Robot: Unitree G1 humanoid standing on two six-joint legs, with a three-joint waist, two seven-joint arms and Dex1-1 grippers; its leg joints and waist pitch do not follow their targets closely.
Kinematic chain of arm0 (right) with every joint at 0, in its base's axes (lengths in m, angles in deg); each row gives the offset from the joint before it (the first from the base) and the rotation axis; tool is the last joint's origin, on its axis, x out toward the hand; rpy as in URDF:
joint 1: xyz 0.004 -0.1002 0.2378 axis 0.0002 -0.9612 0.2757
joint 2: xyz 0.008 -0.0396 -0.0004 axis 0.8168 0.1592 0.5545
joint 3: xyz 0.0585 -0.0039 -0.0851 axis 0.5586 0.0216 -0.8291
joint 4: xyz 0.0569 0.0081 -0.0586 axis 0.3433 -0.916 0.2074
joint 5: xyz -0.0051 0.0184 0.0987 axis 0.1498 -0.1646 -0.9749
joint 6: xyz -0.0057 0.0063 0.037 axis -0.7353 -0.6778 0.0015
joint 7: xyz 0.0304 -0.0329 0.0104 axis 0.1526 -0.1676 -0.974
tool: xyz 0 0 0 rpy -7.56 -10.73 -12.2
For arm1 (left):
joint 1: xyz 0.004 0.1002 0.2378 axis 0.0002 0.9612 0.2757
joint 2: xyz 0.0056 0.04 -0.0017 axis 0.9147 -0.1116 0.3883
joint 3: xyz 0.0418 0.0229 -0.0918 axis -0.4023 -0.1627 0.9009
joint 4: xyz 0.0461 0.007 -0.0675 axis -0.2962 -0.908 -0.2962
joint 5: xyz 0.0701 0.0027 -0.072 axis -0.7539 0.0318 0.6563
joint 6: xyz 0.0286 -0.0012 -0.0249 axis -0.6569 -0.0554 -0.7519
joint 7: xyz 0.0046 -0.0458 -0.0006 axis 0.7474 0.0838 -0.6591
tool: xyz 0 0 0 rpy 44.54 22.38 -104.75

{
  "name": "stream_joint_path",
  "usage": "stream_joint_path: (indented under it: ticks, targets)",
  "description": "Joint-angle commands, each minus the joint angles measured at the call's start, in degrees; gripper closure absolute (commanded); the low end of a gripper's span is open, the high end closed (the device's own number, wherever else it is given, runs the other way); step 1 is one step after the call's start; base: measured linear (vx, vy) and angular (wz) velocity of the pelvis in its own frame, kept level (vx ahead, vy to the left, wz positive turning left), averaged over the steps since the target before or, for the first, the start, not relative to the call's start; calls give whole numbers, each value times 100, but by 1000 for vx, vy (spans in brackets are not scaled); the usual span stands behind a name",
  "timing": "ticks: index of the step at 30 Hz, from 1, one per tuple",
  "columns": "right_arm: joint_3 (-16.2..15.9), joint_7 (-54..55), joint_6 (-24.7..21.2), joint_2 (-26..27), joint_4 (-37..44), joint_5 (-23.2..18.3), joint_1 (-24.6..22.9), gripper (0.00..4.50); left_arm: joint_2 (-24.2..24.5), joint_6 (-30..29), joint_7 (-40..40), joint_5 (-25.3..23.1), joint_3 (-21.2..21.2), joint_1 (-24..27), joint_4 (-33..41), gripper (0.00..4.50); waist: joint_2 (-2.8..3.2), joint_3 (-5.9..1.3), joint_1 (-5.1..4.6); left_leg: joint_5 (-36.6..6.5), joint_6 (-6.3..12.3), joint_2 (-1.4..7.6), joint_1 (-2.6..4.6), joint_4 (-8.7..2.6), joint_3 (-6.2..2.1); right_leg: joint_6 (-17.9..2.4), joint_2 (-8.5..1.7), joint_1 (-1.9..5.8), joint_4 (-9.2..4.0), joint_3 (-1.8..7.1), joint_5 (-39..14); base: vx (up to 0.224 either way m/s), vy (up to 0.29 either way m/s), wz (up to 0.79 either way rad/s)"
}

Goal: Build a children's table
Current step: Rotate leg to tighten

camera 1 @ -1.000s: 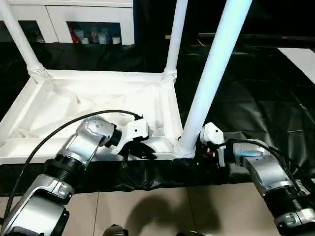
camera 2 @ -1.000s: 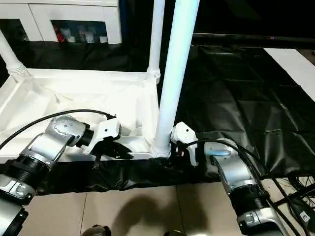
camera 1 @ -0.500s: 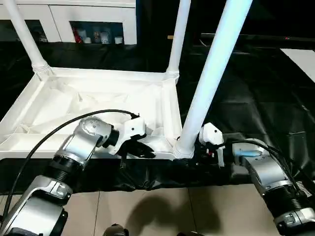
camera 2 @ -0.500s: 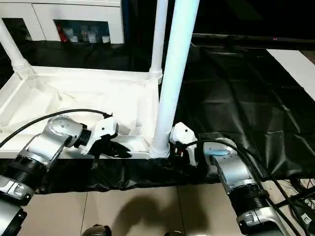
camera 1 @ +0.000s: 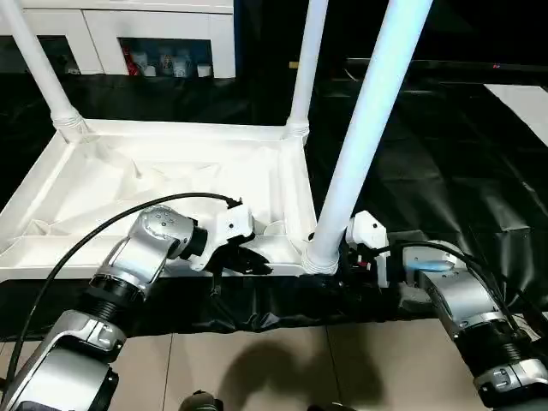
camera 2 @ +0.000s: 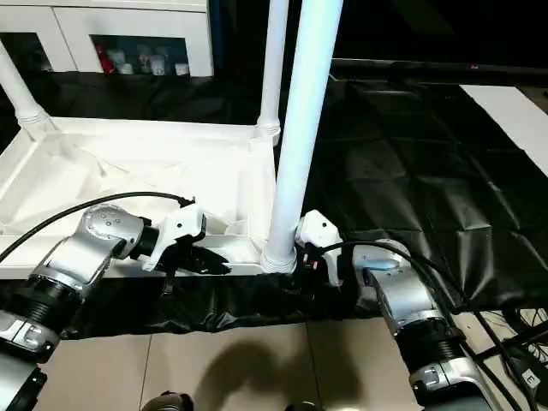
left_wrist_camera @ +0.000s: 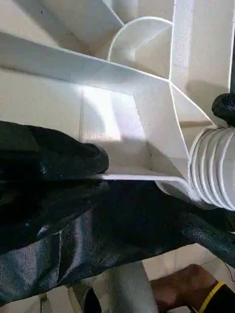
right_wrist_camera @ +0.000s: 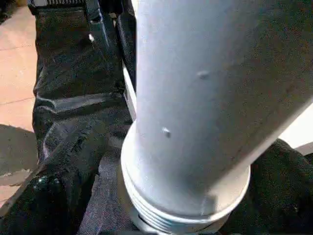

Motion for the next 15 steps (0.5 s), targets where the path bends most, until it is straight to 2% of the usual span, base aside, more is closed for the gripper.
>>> stream_joint_path:
  ticks: [1, 2, 3, 4, 6, 11, 15]
  targets:
    - [-64, 58, -49, -68, -154, 140, 2, 1, -3, -50, 5, 159, 65, 11, 71, 422, 4, -461, 28, -1349, 241, 108, 102, -320, 21, -1413, -252, 311, -363, 214, -813, 0, 0, 0]
    - [-64, 59, -48, -68, -154, 140, 2, 1, -1, -51, 0, 162, 68, 11, 69, 422, 4, -465, 30, -1331, 245, 107, 100, -317, 20, -1418, -255, 316, -357, 215, -789, 0, 0, 0]
    - [-64, 62, -37, -72, -147, 143, -6, 0, 14, 10, -24, 134, 60, 15, 58, 391, 2, -471, 35, -1300, 256, 108, 100, -312, 22, -1434, -257, 318, -352, 214, -745, 0, 0, 0]
    - [-64, 62, -37, -72, -147, 143, -6, 0, 14, 10, -24, 134, 60, 15, 58, 387, 4, -469, 35, -1294, 259, 108, 98, -312, 21, -1440, -256, 317, -349, 213, -732, 0, 0, 0]
    - [-63, 63, -34, -71, -145, 142, -12, 0, 41, 158, -104, 50, 35, 23, 11, 387, -1, -461, 35, -1386, 245, 109, 101, -316, 20, -1409, -255, 312, -363, 211, -859, 0, 0, 0]
    - [-74, 60, -18, -70, -152, 128, -16, 0, 109, 85, 36, 105, 32, 56, 47, 387, 5, -453, 37, -1496, 183, 110, 107, -323, 15, -1342, -259, 303, -379, 215, -1083, 0, 0, 0]
    - [-77, 55, -16, -76, -148, 126, -19, 0, 157, 66, 59, 103, 0, 44, 36, 387, 7, -465, 38, -1415, 192, 109, 105, -315, 14, -1377, -249, 306, -354, 214, -903, 0, 0, 0]
